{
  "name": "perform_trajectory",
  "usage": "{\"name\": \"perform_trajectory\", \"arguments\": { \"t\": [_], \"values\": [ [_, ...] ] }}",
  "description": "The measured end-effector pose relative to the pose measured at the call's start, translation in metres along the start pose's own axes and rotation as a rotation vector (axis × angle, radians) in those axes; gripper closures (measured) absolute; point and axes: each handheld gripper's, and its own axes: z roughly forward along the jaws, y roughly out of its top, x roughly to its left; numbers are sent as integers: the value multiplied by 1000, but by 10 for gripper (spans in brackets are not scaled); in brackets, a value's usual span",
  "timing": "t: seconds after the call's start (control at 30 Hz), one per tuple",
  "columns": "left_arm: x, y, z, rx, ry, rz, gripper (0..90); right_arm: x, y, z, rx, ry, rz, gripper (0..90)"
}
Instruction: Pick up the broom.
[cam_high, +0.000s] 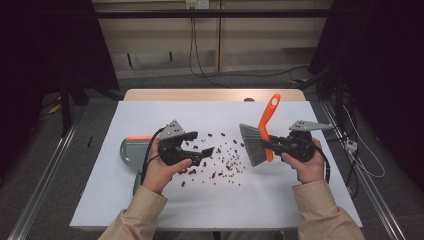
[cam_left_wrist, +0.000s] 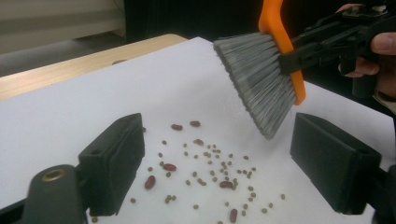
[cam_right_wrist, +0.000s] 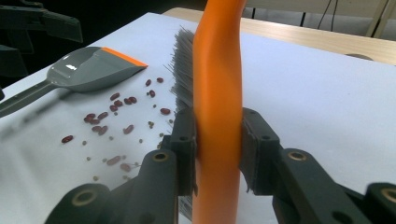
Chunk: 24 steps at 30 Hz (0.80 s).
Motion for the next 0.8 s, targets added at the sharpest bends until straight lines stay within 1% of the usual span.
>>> {"name": "perform_trajectory", "arguments": {
  "t": [0.1,0.17,0.23,0.37,0.47,0.57,0.63,0.67,0.8],
  "values": [
    [3,-1,-2,3,4,-5,149,-2,-1,0,11,-28,0,699],
    [5,-1,-4,4,13,1,136,-3,-1,0,17,-37,-11,698],
    [7,-2,-7,6,25,8,130,-4,-1,-1,24,-47,-11,699],
    [12,-3,-13,-1,36,-3,104,-5,-2,-1,35,-63,-16,699],
    [15,-5,-17,-3,44,-2,95,-7,-3,-1,50,-74,-17,699],
    [17,-8,-22,5,53,3,91,-8,-3,-1,64,-93,-11,699],
    [19,-10,-26,10,60,4,86,-9,-3,-3,70,-98,-16,700],
    [20,-11,-29,10,64,6,86,-9,-2,-3,76,-109,-20,700],
    [26,-14,-42,4,92,7,86,-8,1,-5,138,-169,-42,700]
  ]
}}
